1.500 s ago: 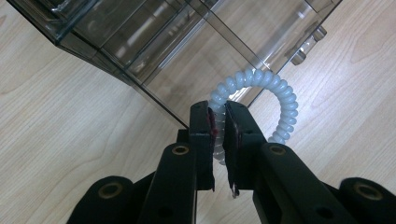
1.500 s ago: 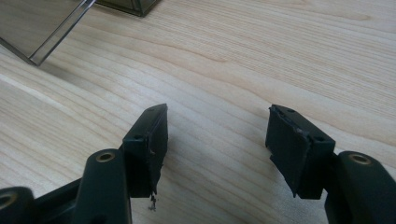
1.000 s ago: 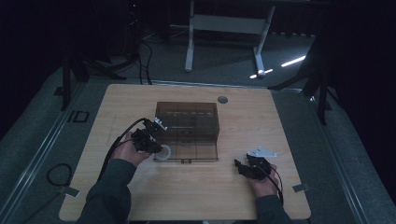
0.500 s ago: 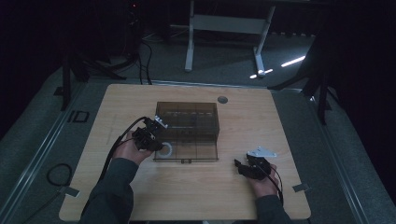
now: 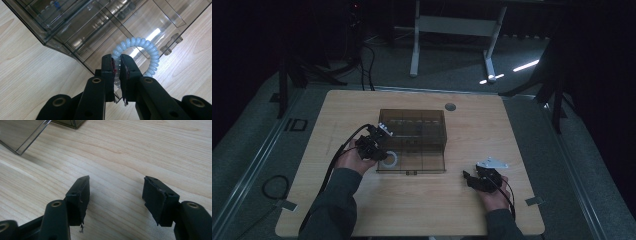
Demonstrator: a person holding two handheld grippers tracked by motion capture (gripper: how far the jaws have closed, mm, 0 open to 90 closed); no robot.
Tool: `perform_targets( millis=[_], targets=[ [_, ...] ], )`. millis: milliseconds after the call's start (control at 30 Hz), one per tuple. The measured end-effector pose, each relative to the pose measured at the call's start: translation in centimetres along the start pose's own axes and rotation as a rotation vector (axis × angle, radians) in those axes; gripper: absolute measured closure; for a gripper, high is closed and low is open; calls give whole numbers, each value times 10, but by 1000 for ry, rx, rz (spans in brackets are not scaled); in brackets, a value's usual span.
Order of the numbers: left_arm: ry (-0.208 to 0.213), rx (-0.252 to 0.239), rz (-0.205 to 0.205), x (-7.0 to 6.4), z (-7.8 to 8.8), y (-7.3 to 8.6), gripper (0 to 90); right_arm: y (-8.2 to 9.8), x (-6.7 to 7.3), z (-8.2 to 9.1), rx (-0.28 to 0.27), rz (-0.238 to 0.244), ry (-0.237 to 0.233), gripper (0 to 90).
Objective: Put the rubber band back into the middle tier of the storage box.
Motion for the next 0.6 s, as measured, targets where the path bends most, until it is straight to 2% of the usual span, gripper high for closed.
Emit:
perform_targets(
  millis=[600],
  targets=[
    [-1,5,-10,1,-7,-2,820,0,0,0,1,1,-1,386]
  ],
)
Point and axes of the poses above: each handheld gripper's, and its own axes: z roughly backward along the jaws, y roughly out of its underside, x roughly to its left, the point moved 5 cm from there along -z, roughly forward along the jaws, and after that the axes turned 9 degrees about -x, right-handed, at the moved point
